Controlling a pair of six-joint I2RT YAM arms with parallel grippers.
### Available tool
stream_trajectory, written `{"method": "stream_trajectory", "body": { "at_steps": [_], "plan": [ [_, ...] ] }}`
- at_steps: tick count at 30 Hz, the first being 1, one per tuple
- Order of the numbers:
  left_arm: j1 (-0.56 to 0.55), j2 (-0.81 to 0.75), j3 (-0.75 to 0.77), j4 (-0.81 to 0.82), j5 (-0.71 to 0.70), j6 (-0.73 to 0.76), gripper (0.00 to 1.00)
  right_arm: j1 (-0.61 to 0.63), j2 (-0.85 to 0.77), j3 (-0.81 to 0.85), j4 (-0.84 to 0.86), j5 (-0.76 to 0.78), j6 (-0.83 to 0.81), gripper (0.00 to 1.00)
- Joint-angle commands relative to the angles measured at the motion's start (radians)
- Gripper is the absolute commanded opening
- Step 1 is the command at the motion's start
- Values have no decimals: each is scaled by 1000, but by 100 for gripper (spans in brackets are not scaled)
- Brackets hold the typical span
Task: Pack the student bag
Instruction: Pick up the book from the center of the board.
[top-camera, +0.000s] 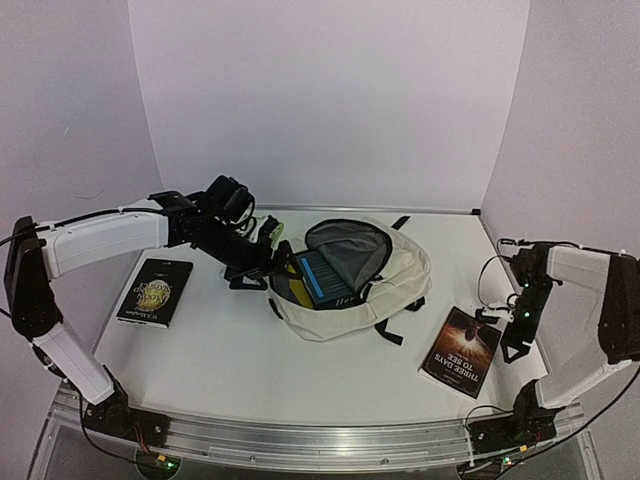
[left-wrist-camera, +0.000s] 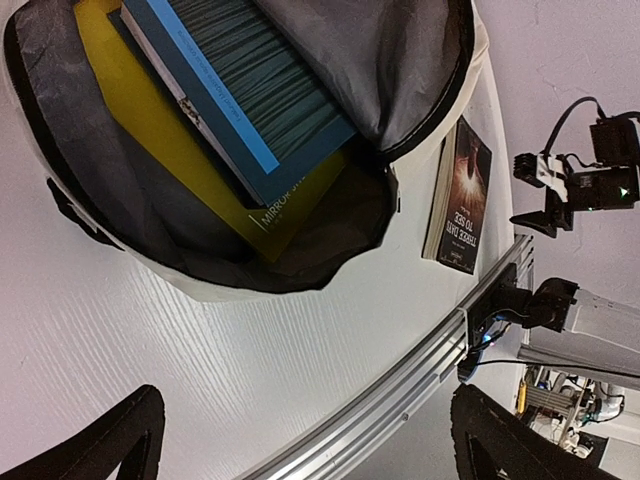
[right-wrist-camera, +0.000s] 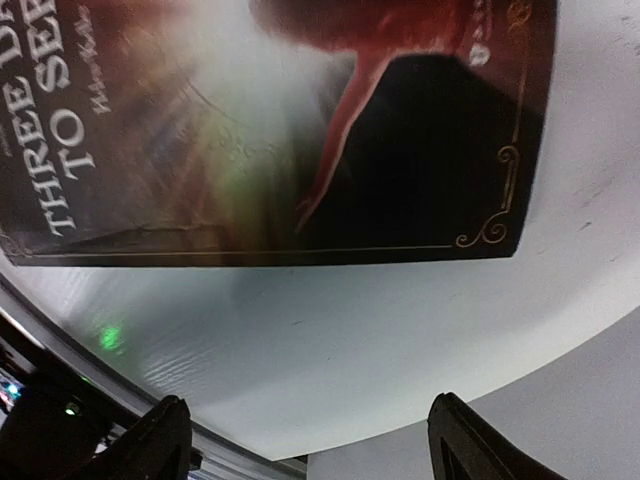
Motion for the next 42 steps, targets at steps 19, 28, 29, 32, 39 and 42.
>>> {"method": "stream_trajectory", "body": {
  "at_steps": [19,28,29,32,39,42],
  "plan": [
    [-223,301,201,237,144,43,80,400,192,-68,437,-93,203,78],
    [-285,480,285,338,181,-21,58,596,140,-66,498,-149,365,80],
    [-285,500,307,326,177,-23,56,606,142,-73,504,-148,374,80],
    [-288,602,412,211,157,-14,50,624,154,-91,527,-141,378,80],
    [-289,621,405,172,6,-57,47,629,147,-101,536,-135,374,80],
    [-288,614,395,157,-40,-63,49,631,140,-107,536,-134,367,80]
  ]
}}
